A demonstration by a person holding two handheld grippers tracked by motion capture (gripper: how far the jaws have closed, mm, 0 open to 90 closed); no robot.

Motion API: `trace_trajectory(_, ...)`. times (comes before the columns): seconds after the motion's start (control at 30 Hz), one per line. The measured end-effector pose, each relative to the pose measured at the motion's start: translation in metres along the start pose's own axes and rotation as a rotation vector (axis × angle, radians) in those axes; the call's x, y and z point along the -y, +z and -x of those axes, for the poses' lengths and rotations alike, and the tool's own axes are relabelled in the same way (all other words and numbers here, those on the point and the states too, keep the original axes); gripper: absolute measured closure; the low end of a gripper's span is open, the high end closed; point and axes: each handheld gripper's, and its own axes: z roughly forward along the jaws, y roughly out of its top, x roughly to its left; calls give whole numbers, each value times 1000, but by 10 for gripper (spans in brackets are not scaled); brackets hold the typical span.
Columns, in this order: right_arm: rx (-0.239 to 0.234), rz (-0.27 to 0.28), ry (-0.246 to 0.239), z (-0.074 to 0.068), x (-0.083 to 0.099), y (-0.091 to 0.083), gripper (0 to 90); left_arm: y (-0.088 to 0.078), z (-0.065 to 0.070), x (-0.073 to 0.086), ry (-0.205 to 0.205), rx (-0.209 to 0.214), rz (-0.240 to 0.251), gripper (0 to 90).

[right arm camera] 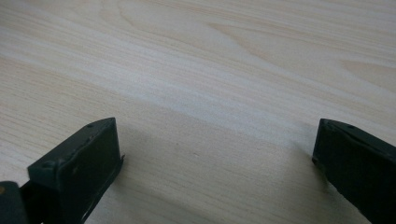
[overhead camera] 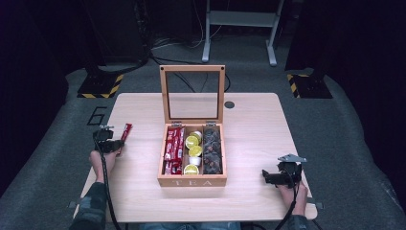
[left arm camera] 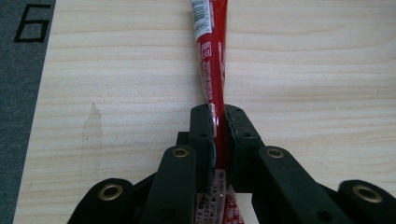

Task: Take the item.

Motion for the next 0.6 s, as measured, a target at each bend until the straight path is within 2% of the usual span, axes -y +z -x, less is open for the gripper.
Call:
trace_trajectory(0.1,0,1,3,0,0,0,1,-1,0,0,9,-8,-1,798)
trace_trajectory(0.13,0,1,2,0,0,0,1,-1,1,-1,6,-11,4,761)
trace_trajectory(0.17,0,1,2,0,0,0,1,-2,1,-1,5,-14,4,761)
trace_trajectory(0.2,1,2,0,0,0,0,1,-2,1,-1,6,-14,10,707)
trace_trajectory(0.23,1,2,0,0,0,0,1,-2,1,-1,8,-17,10,707)
trace_trajectory(0.27,0,3,1,0,0,0,1,-2,1,-1,6,-15,15,627)
trace_trajectory(0.3,0,3,1,0,0,0,1,-3,1,-1,1,-19,13,627)
trace_trajectory(0.37,1,2,1,0,0,0,1,-4,0,-1,-11,-19,21,529)
trace_trajectory(0.4,1,3,1,0,0,0,1,-4,0,0,-11,-22,21,421)
trace_trajectory(0.43,1,3,1,0,0,0,1,-5,0,0,-11,-30,15,421)
trace_trajectory(0.47,1,3,1,0,0,0,1,-7,0,0,-10,-32,10,360)
trace_trajectory(0.5,1,3,1,0,0,0,1,-8,0,0,-9,-28,14,360)
trace_trajectory(0.6,1,2,1,0,0,0,1,-13,1,2,10,-18,14,279)
